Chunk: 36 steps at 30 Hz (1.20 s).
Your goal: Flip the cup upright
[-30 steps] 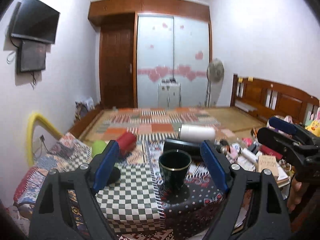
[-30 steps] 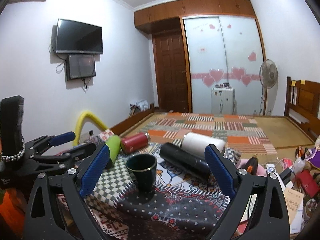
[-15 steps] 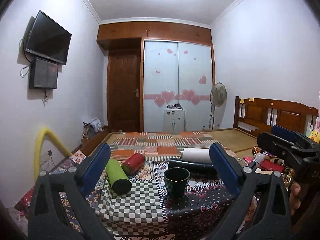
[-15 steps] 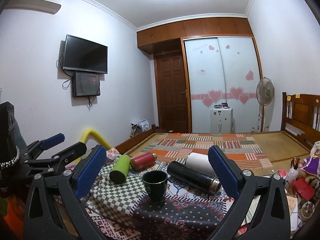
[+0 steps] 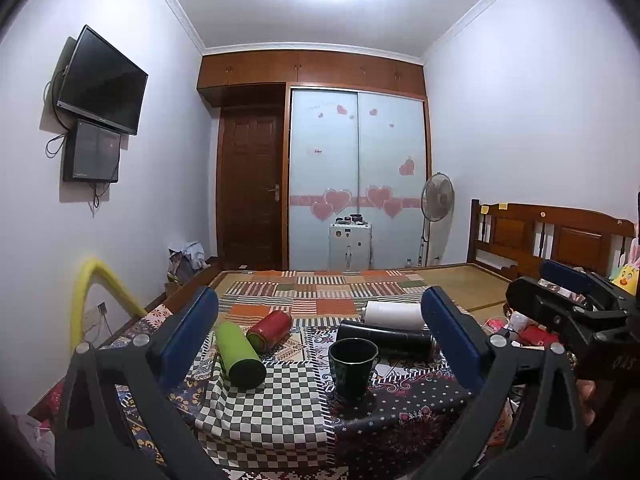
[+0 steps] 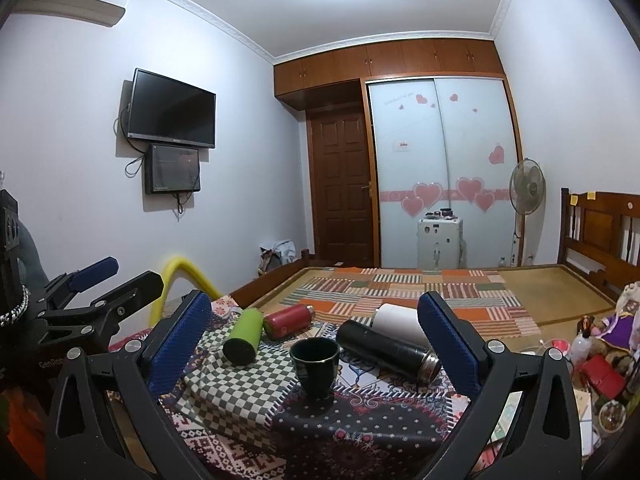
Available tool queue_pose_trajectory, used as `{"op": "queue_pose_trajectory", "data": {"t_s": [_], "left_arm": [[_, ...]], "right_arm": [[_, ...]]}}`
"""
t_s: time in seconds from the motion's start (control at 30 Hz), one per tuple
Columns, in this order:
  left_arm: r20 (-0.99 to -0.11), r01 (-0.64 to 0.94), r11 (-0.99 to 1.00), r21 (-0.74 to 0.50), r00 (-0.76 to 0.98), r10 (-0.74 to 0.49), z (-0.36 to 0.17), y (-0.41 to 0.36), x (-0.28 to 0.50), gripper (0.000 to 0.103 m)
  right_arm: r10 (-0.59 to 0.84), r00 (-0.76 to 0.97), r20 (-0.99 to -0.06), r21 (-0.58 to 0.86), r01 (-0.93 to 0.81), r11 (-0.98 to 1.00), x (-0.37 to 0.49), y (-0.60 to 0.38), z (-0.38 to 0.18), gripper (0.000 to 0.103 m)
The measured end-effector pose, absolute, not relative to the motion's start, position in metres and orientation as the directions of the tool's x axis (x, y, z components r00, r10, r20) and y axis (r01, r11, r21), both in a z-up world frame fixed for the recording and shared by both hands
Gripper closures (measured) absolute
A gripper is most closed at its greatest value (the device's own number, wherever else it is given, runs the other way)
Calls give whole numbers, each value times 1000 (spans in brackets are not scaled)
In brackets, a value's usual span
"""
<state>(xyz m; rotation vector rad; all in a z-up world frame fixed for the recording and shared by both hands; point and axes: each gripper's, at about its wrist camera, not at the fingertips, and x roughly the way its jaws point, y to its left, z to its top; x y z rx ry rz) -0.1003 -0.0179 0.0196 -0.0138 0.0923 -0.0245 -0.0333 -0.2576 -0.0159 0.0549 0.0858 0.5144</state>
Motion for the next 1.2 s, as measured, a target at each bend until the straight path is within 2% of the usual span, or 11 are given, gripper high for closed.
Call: {"op": "queue_pose_trajectory", "data": {"t_s": [1.2], "left_arm": [[-123,39,999,-29,991,-42,17,-16,-89,0]], "right_arm": [[466,881,-75,86,-460,884,-34,-266,-14,0]]}}
